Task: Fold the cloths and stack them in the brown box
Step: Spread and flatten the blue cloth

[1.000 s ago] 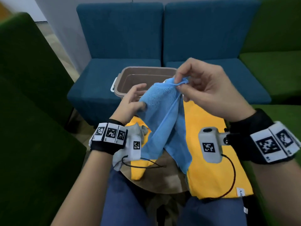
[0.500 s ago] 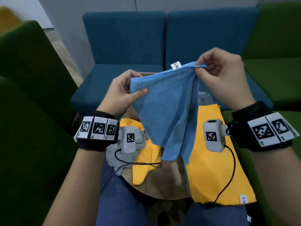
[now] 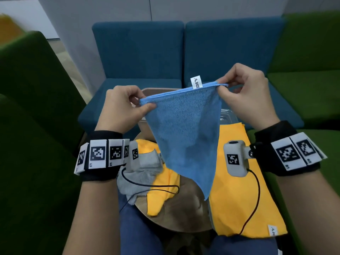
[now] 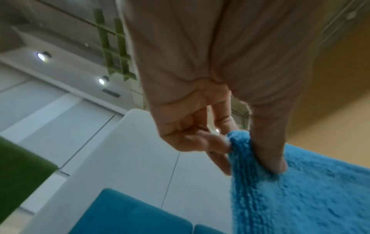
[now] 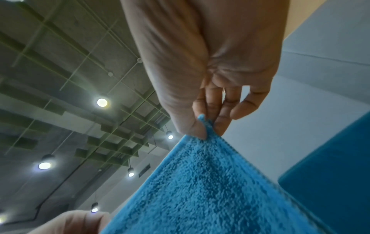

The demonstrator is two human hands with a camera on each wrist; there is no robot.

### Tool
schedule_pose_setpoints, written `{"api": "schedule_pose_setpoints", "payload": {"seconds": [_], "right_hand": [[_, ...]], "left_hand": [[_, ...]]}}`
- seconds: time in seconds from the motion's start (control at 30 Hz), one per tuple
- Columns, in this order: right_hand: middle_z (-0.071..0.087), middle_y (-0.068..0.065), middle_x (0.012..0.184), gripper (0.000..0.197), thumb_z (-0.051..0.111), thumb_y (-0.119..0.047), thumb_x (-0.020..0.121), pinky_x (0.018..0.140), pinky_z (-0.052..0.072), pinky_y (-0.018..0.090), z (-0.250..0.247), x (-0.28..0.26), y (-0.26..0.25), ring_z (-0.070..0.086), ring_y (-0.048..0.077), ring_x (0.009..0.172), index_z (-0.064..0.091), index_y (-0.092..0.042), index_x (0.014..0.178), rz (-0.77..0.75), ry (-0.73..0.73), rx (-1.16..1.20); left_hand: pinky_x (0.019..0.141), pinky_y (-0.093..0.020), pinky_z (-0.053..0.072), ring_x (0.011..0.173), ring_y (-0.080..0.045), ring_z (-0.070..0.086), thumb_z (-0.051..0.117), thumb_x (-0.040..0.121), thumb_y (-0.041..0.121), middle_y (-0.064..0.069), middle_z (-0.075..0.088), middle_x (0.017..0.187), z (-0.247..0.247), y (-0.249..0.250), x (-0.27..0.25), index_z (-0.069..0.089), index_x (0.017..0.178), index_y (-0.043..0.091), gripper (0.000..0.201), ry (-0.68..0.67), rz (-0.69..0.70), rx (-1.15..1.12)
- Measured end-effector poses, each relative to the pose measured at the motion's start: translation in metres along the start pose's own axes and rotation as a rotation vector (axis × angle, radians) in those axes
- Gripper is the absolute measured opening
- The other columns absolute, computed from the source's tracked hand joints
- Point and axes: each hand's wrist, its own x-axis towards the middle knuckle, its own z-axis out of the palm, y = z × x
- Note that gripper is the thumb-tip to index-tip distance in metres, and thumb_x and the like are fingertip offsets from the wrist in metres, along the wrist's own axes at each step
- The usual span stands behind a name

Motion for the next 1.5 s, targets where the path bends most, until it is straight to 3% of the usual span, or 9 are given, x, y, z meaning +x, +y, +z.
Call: {"api": "schedule_pose_setpoints", "payload": {"seconds": [0.13, 0.23, 0.4, 0.53, 0.63, 0.77, 0.93, 1.1, 1.5], "right_hand": [[0.063, -0.013, 0.082, 0.003, 0.057, -0.009, 0.081, 0.066, 0.045, 0.02, 0.002, -0.002, -0.007, 0.06, 0.003, 0.077, 0.056, -0.01, 0.083, -0.028, 0.041, 0.036], [0.049, -0.013, 0.082, 0.012, 0.05, 0.0, 0.087, 0.055, 0.039, 0.015, 0.001, -0.001, -0.018, 0.05, 0.005, 0.072, 0.048, -0.011, 0.092, -0.112, 0.127, 0.198], [0.047, -0.001, 0.085, 0.025, 0.049, 0.003, 0.086, 0.064, 0.048, 0.043, 0.001, 0.002, -0.018, 0.054, 0.03, 0.076, 0.039, -0.018, 0.091, -0.157, 0.193, 0.22], [0.051, 0.006, 0.083, 0.027, 0.052, 0.003, 0.087, 0.058, 0.043, 0.029, -0.005, 0.002, -0.019, 0.051, 0.02, 0.07, 0.038, -0.02, 0.087, -0.159, 0.253, 0.283], [0.053, 0.01, 0.082, 0.023, 0.044, 0.009, 0.08, 0.06, 0.041, 0.038, -0.009, 0.001, -0.018, 0.052, 0.022, 0.073, 0.056, -0.009, 0.076, -0.231, 0.213, 0.088], [0.055, -0.005, 0.093, 0.026, 0.05, 0.003, 0.086, 0.069, 0.044, 0.02, -0.017, 0.005, -0.016, 0.057, 0.004, 0.086, 0.072, -0.01, 0.086, -0.262, 0.263, 0.062], [0.055, -0.005, 0.108, 0.03, 0.068, -0.004, 0.079, 0.079, 0.05, 0.019, -0.021, -0.003, -0.008, 0.058, 0.007, 0.096, 0.066, -0.009, 0.109, -0.282, 0.17, -0.004], [0.064, -0.011, 0.113, 0.032, 0.064, -0.009, 0.084, 0.076, 0.051, 0.022, -0.03, -0.002, -0.001, 0.062, 0.013, 0.093, 0.064, -0.013, 0.116, -0.216, 0.241, -0.006], [0.041, -0.014, 0.089, 0.033, 0.042, 0.01, 0.08, 0.06, 0.038, 0.031, -0.047, -0.004, 0.006, 0.045, 0.01, 0.076, 0.047, -0.023, 0.083, -0.37, 0.37, -0.052]], "left_hand": [[0.075, -0.026, 0.055, 0.072, -0.011, 0.065, 0.077, 0.076, 0.016, 0.004, 0.069, 0.079, -0.004, 0.017, -0.002, 0.067, 0.075, 0.008, 0.012, 0.185, 0.08, -0.023], [0.061, -0.015, 0.047, 0.064, -0.003, 0.057, 0.071, 0.079, 0.01, 0.009, 0.061, 0.077, -0.003, 0.03, -0.002, 0.059, 0.079, 0.012, 0.012, 0.296, 0.106, -0.185], [0.06, -0.012, 0.045, 0.075, -0.01, 0.058, 0.059, 0.084, 0.001, -0.001, 0.056, 0.091, 0.0, 0.045, 0.003, 0.043, 0.087, 0.026, 0.031, 0.378, 0.144, -0.386], [0.069, -0.017, 0.047, 0.079, -0.008, 0.056, 0.053, 0.085, -0.003, 0.006, 0.053, 0.085, 0.004, 0.046, 0.005, 0.041, 0.083, 0.026, 0.031, 0.403, 0.178, -0.387], [0.069, -0.021, 0.043, 0.079, -0.01, 0.054, 0.043, 0.079, -0.009, 0.002, 0.055, 0.083, 0.005, 0.048, 0.006, 0.05, 0.075, 0.018, 0.028, 0.389, 0.244, -0.308], [0.069, -0.019, 0.047, 0.089, -0.01, 0.058, 0.047, 0.085, -0.007, 0.004, 0.054, 0.093, 0.006, 0.061, 0.007, 0.068, 0.084, 0.007, 0.025, 0.396, 0.315, -0.277], [0.065, -0.045, 0.055, 0.106, -0.014, 0.056, 0.061, 0.077, 0.001, 0.003, 0.049, 0.111, 0.012, 0.067, 0.005, 0.066, 0.108, 0.006, 0.032, 0.331, 0.355, -0.277], [0.084, -0.043, 0.054, 0.097, -0.01, 0.061, 0.056, 0.078, -0.008, 0.002, 0.062, 0.099, 0.027, 0.072, 0.004, 0.063, 0.096, 0.008, 0.025, 0.308, 0.359, -0.357], [0.111, -0.042, 0.037, 0.132, -0.022, 0.041, 0.059, 0.074, -0.007, -0.015, 0.04, 0.138, 0.063, 0.094, -0.007, 0.045, 0.136, -0.001, 0.064, 0.192, 0.325, -0.363]]}}
